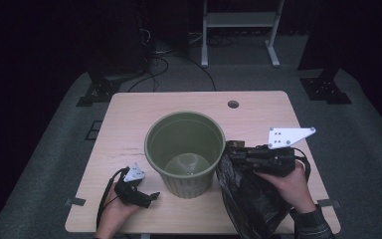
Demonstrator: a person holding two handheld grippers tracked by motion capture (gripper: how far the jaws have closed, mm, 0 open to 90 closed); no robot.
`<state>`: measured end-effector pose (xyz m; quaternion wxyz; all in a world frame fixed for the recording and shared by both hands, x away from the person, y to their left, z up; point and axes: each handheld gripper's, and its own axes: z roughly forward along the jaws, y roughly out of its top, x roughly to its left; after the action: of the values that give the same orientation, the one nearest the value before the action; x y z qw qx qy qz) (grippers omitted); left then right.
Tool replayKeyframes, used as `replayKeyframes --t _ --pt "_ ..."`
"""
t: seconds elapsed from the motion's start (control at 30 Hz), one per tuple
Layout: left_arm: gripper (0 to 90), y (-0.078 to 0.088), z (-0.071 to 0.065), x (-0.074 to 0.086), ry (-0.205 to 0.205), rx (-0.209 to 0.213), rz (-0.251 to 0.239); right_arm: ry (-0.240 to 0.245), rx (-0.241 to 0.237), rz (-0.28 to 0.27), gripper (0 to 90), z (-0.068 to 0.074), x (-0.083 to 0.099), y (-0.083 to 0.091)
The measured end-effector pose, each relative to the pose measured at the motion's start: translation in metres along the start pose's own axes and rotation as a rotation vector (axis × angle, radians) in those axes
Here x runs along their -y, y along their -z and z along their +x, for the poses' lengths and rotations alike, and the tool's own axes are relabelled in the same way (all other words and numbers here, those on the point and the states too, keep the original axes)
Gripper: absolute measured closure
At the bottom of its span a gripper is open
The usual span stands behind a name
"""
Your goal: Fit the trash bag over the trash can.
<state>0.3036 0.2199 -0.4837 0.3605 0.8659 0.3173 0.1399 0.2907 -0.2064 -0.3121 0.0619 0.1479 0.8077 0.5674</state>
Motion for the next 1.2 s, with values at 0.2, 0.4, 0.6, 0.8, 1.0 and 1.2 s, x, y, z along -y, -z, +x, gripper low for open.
replayKeyframes --t 0.2,0.4,0.6,0.8,1.0,1.2 --pt "0.0 0.000 0.000 0.000 0.000 0.000 0.000 0.028 -0.040 -0.016 88.5 0.001 -0.021 -0.005" --pt "0.0 0.000 0.000 0.000 0.000 0.000 0.000 0.042 -0.072 -0.032 88.5 -0.002 -0.039 -0.017" --pt "0.0 0.000 0.000 0.000 0.000 0.000 0.000 0.051 -0.113 -0.037 88.5 -0.006 -0.059 -0.035" --pt "0.0 0.000 0.000 0.000 -0.001 0.000 0.001 0.051 -0.173 -0.043 88.5 -0.009 -0.078 -0.056" --pt "0.0 0.000 0.000 0.000 0.002 0.000 -0.001 0.043 -0.237 -0.052 88.5 -0.011 -0.095 -0.082" --pt "0.0 0.000 0.000 0.000 0.002 -0.001 -0.002 0.032 -0.280 -0.056 88.4 -0.014 -0.109 -0.110"
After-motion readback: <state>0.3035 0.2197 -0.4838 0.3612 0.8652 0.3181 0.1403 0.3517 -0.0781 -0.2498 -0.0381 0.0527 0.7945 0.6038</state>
